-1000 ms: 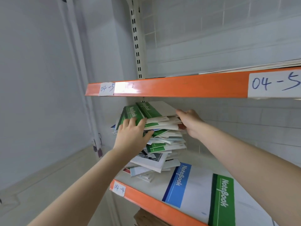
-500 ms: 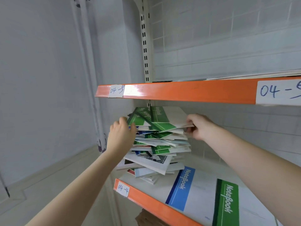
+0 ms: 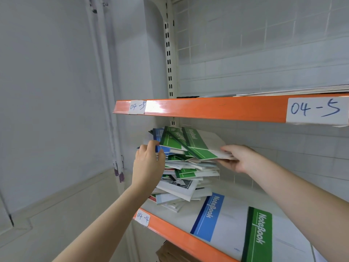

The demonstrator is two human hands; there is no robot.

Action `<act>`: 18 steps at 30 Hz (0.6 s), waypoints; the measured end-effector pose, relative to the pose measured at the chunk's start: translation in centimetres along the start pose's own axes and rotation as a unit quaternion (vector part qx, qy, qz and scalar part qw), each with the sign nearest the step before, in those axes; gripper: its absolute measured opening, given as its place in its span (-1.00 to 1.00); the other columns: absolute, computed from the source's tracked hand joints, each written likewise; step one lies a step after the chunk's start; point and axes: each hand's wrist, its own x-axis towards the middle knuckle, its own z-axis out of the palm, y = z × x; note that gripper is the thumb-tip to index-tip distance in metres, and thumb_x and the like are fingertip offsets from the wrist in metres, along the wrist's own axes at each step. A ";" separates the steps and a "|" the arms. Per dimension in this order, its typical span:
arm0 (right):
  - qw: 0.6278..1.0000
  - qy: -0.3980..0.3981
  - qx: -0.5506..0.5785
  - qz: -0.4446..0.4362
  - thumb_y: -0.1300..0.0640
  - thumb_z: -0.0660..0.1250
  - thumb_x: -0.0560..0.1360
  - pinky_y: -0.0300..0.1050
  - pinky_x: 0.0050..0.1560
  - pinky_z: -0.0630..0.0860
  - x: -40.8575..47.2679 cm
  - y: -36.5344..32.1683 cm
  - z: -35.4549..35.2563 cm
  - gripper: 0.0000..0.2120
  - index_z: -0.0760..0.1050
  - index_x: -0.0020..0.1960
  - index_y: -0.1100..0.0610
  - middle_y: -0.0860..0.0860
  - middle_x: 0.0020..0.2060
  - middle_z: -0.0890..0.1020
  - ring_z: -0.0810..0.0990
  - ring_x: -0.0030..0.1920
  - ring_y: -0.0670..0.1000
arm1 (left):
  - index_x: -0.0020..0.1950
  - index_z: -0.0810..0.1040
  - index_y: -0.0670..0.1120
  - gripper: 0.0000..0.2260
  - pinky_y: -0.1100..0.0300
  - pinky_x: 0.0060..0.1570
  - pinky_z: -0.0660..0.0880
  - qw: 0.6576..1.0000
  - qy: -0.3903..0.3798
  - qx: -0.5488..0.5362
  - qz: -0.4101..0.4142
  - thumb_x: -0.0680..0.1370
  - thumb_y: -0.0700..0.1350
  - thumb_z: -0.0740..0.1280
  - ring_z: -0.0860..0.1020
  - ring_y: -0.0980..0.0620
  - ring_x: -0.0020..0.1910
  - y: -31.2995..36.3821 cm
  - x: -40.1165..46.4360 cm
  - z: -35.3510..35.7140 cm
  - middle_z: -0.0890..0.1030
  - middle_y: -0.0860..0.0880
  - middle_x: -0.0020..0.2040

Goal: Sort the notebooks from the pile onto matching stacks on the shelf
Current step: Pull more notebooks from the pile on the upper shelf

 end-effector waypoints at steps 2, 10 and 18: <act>1.000 -0.018 0.012 0.011 0.30 0.31 0.52 -0.11 -0.58 0.55 -0.6 0.1 0.0 -0.92 0.41 -0.06 0.29 0.21 -0.14 0.55 0.57 -0.20 0.12 | 0.37 0.37 -0.05 -0.70 0.15 0.09 0.31 1.000 0.004 -0.003 0.001 0.64 -0.09 0.16 0.35 -0.07 0.19 0.1 -0.2 0.0 0.44 -0.11 0.26; 0.998 -0.049 0.010 0.023 0.20 0.35 0.51 -0.09 -0.52 0.58 -1.9 0.4 0.7 -0.90 0.44 -0.12 0.20 0.12 -0.25 0.55 0.53 -0.24 0.04 | 0.34 0.44 0.03 -0.71 0.19 0.14 0.21 0.999 0.000 0.001 0.032 0.63 -0.15 0.16 0.23 -0.04 0.31 0.7 -1.6 -0.2 0.45 -0.03 0.29; 0.993 -0.045 0.109 0.027 0.28 0.35 0.49 0.05 -0.36 0.61 -2.4 0.8 0.8 -0.89 0.42 -0.09 0.26 0.18 -0.15 0.52 0.53 -0.13 0.08 | 0.19 0.47 0.07 -0.76 0.25 -0.29 0.44 0.988 -0.052 -0.144 0.029 0.62 -0.20 0.15 0.49 0.16 -0.23 2.0 -2.6 -1.0 0.55 0.08 0.05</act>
